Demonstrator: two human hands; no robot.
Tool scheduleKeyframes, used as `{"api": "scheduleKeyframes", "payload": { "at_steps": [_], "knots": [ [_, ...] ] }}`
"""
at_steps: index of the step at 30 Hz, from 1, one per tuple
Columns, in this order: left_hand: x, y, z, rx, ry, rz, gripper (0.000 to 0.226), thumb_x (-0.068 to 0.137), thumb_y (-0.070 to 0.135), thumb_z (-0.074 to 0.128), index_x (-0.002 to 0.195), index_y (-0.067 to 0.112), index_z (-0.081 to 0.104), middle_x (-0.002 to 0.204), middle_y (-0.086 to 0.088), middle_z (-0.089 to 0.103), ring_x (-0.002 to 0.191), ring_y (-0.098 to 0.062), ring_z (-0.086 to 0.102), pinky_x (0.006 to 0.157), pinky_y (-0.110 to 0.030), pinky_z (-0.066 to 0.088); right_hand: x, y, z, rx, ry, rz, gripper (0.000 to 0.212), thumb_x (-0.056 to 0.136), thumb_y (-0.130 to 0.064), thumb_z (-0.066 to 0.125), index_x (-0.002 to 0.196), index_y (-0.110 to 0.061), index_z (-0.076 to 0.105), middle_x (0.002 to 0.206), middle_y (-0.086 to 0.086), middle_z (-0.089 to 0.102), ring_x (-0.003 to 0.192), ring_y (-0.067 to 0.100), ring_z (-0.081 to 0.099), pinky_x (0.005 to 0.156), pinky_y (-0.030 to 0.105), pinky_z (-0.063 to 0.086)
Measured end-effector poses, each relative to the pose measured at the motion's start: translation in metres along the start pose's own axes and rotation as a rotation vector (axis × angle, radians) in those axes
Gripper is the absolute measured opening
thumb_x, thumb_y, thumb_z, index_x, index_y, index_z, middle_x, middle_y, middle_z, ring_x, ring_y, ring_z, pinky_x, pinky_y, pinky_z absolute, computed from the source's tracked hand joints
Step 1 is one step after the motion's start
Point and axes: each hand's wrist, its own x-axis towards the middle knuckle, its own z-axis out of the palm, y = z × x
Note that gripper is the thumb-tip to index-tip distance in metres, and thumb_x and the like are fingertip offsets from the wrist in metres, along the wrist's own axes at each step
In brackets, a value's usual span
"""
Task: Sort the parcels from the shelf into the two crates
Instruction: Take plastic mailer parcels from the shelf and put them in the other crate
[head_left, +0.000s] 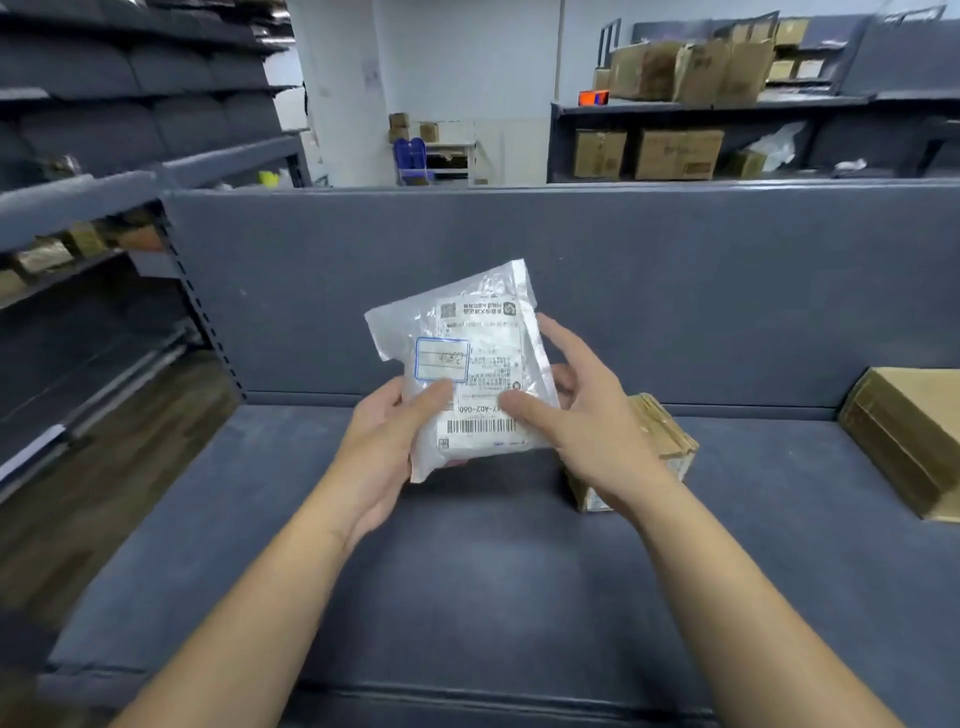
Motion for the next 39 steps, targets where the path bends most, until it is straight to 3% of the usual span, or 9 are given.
{"api": "scheduleKeyframes", "payload": {
  "at_steps": [4, 11, 16, 18, 21, 26, 30, 33, 39],
  "knots": [
    [-0.049, -0.003, -0.037, 0.038, 0.007, -0.019, 0.042, 0.086, 0.024, 0.074, 0.124, 0.006, 0.069, 0.12, -0.012, 0.077, 0.113, -0.031, 0.073, 0.098, -0.05, 0.057, -0.048, -0.007, 0.047, 0.09, -0.011, 0.113, 0.068, 0.091, 0.004, 0.073, 0.143, -0.034, 0.051, 0.112, 0.001, 0.079, 0.104, 0.019, 0.076, 0.084, 0.032, 0.061],
    [-0.119, 0.009, -0.084, 0.088, -0.066, -0.071, 0.03, 0.092, 0.011, 0.074, 0.12, 0.004, 0.071, 0.115, -0.012, 0.078, 0.109, -0.032, 0.074, 0.092, -0.046, 0.06, -0.122, -0.022, 0.108, 0.11, 0.13, 0.233, 0.07, 0.085, 0.005, 0.079, 0.145, -0.02, 0.052, 0.115, 0.006, 0.078, 0.106, 0.023, 0.076, 0.09, 0.038, 0.062],
    [-0.144, 0.037, -0.12, 0.422, -0.39, -0.108, 0.028, 0.088, 0.016, 0.083, 0.115, 0.015, 0.075, 0.112, -0.006, 0.079, 0.105, -0.023, 0.075, 0.093, -0.04, 0.059, -0.155, -0.044, 0.117, -0.148, 0.327, 0.098, 0.089, 0.079, -0.021, 0.091, 0.154, -0.03, 0.043, 0.137, -0.015, 0.058, 0.126, -0.003, 0.057, 0.096, 0.011, 0.049],
    [-0.15, 0.05, -0.125, 0.633, -0.536, -0.14, 0.023, 0.087, 0.016, 0.082, 0.109, 0.019, 0.077, 0.106, -0.005, 0.079, 0.094, -0.014, 0.074, 0.082, -0.03, 0.057, -0.164, -0.058, 0.116, -0.313, 0.151, 0.119, 0.071, 0.076, -0.025, 0.092, 0.139, -0.031, 0.059, 0.126, -0.019, 0.068, 0.117, -0.006, 0.061, 0.091, 0.01, 0.048],
    [-0.156, 0.063, -0.123, 0.871, -0.564, -0.071, 0.037, 0.074, 0.025, 0.092, 0.108, 0.027, 0.077, 0.099, 0.004, 0.077, 0.086, -0.006, 0.069, 0.077, -0.025, 0.052, -0.182, -0.065, 0.126, -0.509, -0.076, 0.226, 0.038, 0.075, -0.027, 0.092, 0.108, -0.027, 0.074, 0.1, -0.009, 0.078, 0.094, 0.01, 0.073, 0.085, 0.034, 0.059],
    [-0.175, 0.049, -0.125, 0.483, -0.116, -0.087, 0.102, 0.045, 0.049, 0.098, 0.136, 0.032, 0.056, 0.119, 0.001, 0.071, 0.104, -0.017, 0.073, 0.095, -0.037, 0.057, -0.209, -0.055, 0.126, 0.139, 0.283, 0.393, 0.027, 0.088, -0.003, 0.078, 0.114, -0.009, 0.073, 0.107, 0.01, 0.08, 0.095, 0.028, 0.078, 0.075, 0.041, 0.063],
    [-0.219, 0.015, -0.093, 0.098, -0.191, -0.243, 0.051, 0.082, 0.015, 0.085, 0.129, 0.012, 0.065, 0.123, -0.009, 0.075, 0.11, -0.024, 0.074, 0.091, -0.039, 0.06, -0.233, -0.04, 0.138, 0.559, 0.335, 0.443, 0.032, 0.095, 0.002, 0.066, 0.126, -0.006, 0.066, 0.119, 0.012, 0.077, 0.107, 0.029, 0.075, 0.081, 0.04, 0.064],
    [-0.237, 0.0, -0.067, -0.192, -0.111, -0.214, 0.05, 0.082, 0.014, 0.076, 0.129, 0.002, 0.065, 0.123, -0.016, 0.074, 0.113, -0.031, 0.073, 0.094, -0.044, 0.059, -0.257, -0.032, 0.144, 0.555, 0.272, 0.442, 0.036, 0.094, -0.003, 0.068, 0.128, -0.011, 0.065, 0.121, 0.01, 0.076, 0.11, 0.025, 0.074, 0.093, 0.041, 0.06],
    [-0.256, 0.009, -0.068, 0.171, -0.223, -0.172, 0.034, 0.09, 0.012, 0.076, 0.123, 0.007, 0.07, 0.117, -0.012, 0.077, 0.11, -0.031, 0.074, 0.094, -0.046, 0.059, -0.29, -0.037, 0.097, 0.237, 0.311, 0.32, 0.069, 0.076, -0.035, 0.083, 0.14, -0.029, 0.057, 0.127, 0.002, 0.072, 0.114, 0.021, 0.072, 0.096, 0.045, 0.059]
  ]
}}
